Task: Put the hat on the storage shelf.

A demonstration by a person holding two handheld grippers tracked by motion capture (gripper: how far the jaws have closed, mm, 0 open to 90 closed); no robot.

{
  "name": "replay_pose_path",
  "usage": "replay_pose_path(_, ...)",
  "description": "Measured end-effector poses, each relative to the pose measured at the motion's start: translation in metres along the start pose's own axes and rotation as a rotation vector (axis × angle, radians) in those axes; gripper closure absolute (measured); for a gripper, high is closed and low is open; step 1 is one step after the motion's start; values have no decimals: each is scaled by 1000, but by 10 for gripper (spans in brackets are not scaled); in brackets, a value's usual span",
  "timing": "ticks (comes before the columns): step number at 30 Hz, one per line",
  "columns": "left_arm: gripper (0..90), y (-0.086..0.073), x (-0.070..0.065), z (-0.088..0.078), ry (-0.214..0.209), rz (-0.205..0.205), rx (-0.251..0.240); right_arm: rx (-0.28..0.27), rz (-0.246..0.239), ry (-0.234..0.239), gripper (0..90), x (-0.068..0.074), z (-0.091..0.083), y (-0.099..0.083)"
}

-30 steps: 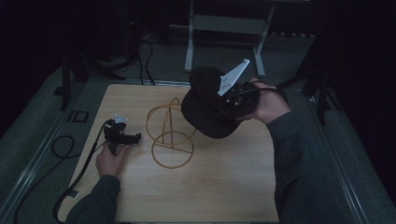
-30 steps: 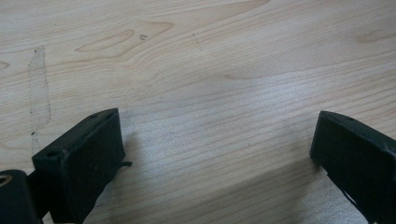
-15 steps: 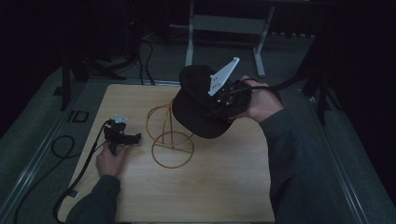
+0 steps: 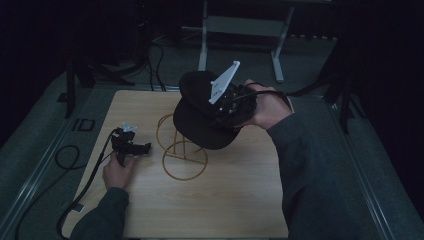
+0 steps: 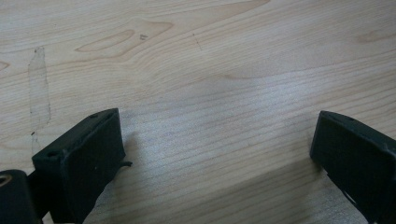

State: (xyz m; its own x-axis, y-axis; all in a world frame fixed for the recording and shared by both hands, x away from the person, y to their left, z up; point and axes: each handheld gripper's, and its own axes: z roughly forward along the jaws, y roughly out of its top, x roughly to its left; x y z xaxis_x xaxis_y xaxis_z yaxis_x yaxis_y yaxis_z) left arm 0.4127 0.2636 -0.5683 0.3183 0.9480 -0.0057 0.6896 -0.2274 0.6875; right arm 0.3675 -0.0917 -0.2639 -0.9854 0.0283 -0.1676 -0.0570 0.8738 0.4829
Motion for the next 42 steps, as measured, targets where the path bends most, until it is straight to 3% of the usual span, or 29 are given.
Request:
replay_pose_path(31, 23, 0, 0, 0, -1, 4, 3, 16, -90, 42, 761, 11, 17, 42)
replay_pose_path(42, 23, 0, 0, 0, -1, -1, 1, 49, -110, 71, 756, 18, 33, 51)
